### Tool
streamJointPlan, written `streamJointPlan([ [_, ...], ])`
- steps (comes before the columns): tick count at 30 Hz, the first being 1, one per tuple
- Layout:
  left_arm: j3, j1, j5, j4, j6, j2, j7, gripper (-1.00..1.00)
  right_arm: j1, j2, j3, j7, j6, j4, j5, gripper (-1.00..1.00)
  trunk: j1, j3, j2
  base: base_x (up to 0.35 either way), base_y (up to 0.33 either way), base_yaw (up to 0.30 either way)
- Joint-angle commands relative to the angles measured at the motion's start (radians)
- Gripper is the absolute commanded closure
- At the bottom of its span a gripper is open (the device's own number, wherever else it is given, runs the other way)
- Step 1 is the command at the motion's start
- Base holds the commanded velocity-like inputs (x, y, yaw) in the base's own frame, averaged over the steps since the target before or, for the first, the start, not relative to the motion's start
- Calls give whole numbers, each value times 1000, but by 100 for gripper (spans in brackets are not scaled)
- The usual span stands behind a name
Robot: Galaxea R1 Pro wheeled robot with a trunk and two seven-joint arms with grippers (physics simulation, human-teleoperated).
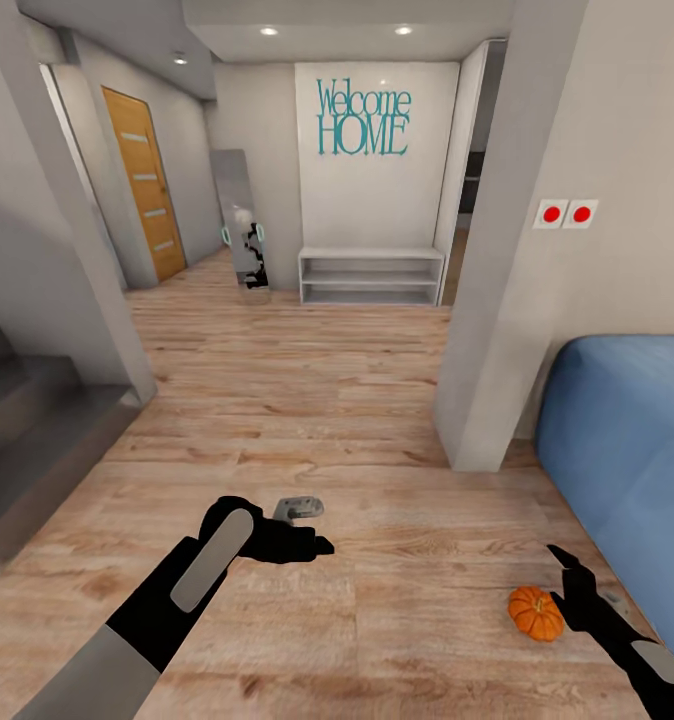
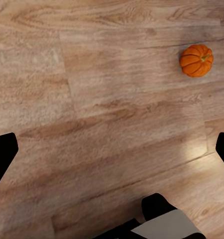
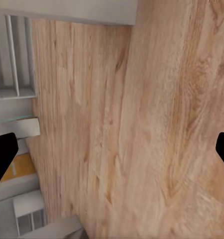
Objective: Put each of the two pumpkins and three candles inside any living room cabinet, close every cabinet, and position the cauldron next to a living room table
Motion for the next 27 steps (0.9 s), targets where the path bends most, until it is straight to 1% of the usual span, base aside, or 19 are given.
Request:
streamJointPlan([
  [1,-3,-1,11,-1,0,1,10,-100,-1,-2,-6,2,10,1,-5,-100,4,-4,-8,0,0,0],
  [3,-4,-1,11,-1,0,1,10,-100,-1,-11,-6,21,16,3,-4,-100,11,-10,-22,0,0,0],
  [6,-6,-1,11,-8,0,1,10,-100,-1,-29,-3,80,22,46,-4,-100,23,-20,-43,0,0,0],
  [10,-6,-1,11,-23,0,1,10,-100,-1,-38,-1,107,22,82,-6,-100,38,-32,-71,0,0,0],
  [27,-4,-1,11,-29,0,1,10,-100,-1,-34,-2,117,10,87,-7,-100,103,-86,-190,0,0,0],
])
